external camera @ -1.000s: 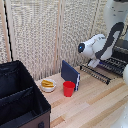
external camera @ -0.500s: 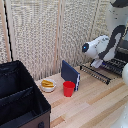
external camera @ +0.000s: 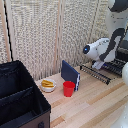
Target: With care, position your gripper close to the oven tray handle. Make sure to grip the handle tightly. Delicately and attentively pull the tray out from the oven.
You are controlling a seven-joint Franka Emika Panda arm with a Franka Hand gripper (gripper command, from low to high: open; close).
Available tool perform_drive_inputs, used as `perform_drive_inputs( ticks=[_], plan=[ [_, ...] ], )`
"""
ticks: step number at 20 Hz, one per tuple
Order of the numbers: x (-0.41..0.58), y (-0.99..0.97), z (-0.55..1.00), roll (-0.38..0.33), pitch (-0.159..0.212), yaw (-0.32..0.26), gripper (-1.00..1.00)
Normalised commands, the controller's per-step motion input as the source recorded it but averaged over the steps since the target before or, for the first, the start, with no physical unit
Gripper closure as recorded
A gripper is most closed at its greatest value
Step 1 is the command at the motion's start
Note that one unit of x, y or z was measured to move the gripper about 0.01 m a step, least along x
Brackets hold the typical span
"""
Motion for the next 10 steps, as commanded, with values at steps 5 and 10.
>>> perform_drive_inputs(
  ticks=[5,10],
  plan=[
    [0.000,-0.23,0.01,-0.016,0.000,0.000,1.00],
    [0.000,-0.13,0.01,-0.044,0.001,0.004,1.00]
  ],
)
